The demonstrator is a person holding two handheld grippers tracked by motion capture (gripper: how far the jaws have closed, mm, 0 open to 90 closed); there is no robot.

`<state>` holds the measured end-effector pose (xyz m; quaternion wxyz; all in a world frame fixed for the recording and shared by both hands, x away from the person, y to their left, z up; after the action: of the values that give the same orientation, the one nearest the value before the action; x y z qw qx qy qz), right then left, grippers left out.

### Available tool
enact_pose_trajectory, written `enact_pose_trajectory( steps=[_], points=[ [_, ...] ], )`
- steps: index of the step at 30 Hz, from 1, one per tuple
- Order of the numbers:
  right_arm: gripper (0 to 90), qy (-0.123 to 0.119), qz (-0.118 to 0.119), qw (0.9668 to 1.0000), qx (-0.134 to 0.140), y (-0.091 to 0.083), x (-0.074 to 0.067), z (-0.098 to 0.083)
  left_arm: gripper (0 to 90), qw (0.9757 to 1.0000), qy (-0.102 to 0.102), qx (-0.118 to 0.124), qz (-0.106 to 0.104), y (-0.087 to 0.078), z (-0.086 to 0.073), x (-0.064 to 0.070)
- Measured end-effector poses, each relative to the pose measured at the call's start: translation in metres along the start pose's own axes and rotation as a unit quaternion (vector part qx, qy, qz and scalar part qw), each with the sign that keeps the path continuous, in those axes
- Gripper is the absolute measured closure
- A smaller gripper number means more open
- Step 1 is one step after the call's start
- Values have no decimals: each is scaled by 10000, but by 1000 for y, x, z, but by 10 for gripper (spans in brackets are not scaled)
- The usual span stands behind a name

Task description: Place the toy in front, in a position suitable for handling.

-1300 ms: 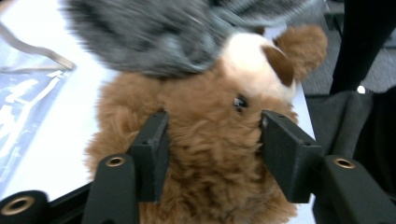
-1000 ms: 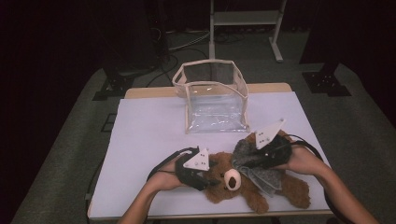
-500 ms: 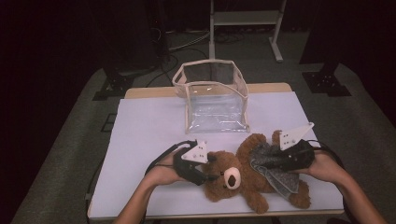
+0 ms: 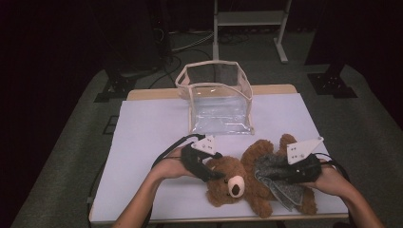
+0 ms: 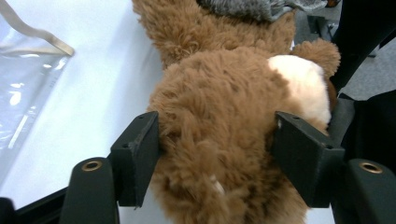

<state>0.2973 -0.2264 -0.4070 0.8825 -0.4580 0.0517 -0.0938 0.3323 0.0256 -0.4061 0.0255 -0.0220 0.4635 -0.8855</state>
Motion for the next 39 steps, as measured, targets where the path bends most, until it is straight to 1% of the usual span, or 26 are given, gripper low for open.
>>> enact_pose_trajectory(
  steps=[1,2,4,6,8,11,13,15,19,23,25,29,32,34,35,36,38,39],
  points=[
    [756,6,12,10000,25,0,0,0,302,10000,-40,15,-21,2,1,-1],
    [756,20,29,10000,55,0,0,-1,285,10000,-36,29,-32,2,1,-1],
    [756,53,57,9999,106,1,1,-2,279,9999,-8,75,-114,4,3,0],
    [756,59,67,9999,133,1,0,-3,263,9999,16,18,-148,7,5,0],
    [757,48,64,9999,130,1,0,-3,239,9998,-32,31,-208,9,5,-1],
    [756,64,63,9998,162,1,-1,-4,214,9995,-120,167,-239,10,4,-1],
    [756,69,66,9998,175,1,-1,-4,214,9992,-131,270,-248,9,3,0],
    [756,74,65,9998,181,1,-1,-4,216,9987,-188,392,-267,9,2,1],
    [756,71,63,9998,168,1,-1,-4,213,9978,-290,508,-312,9,2,0],
    [757,72,76,9998,184,1,-1,-4,197,9958,-438,691,-408,11,2,-1],
    [757,79,79,9998,192,1,-1,-4,191,9950,-450,750,-485,13,4,0],
    [756,73,69,9998,188,1,-1,-4,160,9951,-449,703,-523,21,8,4],
    [756,79,64,9998,195,1,-2,-5,159,9955,-449,652,-526,20,7,3],
    [756,72,65,9998,197,1,-2,-5,154,9951,-519,637,-543,21,6,2],
    [756,67,67,9998,194,1,-2,-4,133,9945,-632,627,-553,22,5,1],
    [756,63,64,9998,193,1,-2,-4,118,9944,-654,609,-562,22,4,0],
    [756,67,60,9998,193,1,-2,-4,118,9936,-708,629,-613,22,3,0],
    [756,57,54,9998,198,1,-2,-4,121,9936,-698,612,-643,23,3,0]
  ],
)
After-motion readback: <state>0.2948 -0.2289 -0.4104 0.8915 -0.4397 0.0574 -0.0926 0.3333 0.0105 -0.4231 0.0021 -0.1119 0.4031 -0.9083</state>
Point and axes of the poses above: each handheld gripper's, and its own axes: y roughly forward along the jaws, z roughly out of its top, x roughly to its right, the point moved 5 cm from there along y, roughly forward along the jaws, and after that the axes turned 12 degrees about -x, right-handed, at the moved point
